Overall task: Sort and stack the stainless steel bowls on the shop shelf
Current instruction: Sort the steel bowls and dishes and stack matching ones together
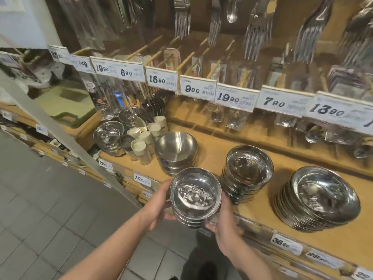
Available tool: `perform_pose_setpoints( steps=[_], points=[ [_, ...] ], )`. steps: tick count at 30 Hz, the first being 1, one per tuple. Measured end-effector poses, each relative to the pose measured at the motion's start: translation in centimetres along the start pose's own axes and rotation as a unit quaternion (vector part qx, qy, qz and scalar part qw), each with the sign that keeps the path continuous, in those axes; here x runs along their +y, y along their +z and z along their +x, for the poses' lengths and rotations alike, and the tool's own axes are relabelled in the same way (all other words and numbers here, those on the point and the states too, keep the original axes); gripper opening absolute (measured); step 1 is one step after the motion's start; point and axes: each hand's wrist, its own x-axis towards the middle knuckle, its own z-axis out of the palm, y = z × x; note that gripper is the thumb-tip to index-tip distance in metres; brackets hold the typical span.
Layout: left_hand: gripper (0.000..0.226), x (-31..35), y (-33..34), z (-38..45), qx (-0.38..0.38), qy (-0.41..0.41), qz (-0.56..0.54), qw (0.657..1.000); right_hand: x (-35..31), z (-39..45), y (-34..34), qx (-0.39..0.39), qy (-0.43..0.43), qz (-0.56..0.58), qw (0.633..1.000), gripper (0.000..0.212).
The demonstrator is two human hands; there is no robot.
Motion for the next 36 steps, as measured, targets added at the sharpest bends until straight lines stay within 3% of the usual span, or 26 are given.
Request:
perform_pose_setpoints(
  steps=[5, 11, 19, 36],
  points=[
    [0.055, 1.2, -0.6, 2.0, -0.035, 0.002, 0.018, 0.999, -0.3, 0.6, 1.2, 0.017, -0.016, 0.042, 0.999, 0.042],
    [0.050, 2.3, -0.8, 3.6, -0.074, -0.010, 0.028, 0.997, -0.2, 0.8, 2.1, 0.056, -0.046, 0.066, 0.995, 0.069],
    [0.042, 3.6, -1.2, 5.1, -0.088, -0.017, 0.016, 0.996, 0.7, 1.2, 3.5, 0.069, -0.082, 0.098, 0.989, 0.033],
    [0.050, 7.0, -2.4, 6.2, -0.112, -0.003, -0.004, 0.994, 0.5, 5.0, 5.7, 0.073, -0.105, 0.114, 0.985, 0.045]
  ],
)
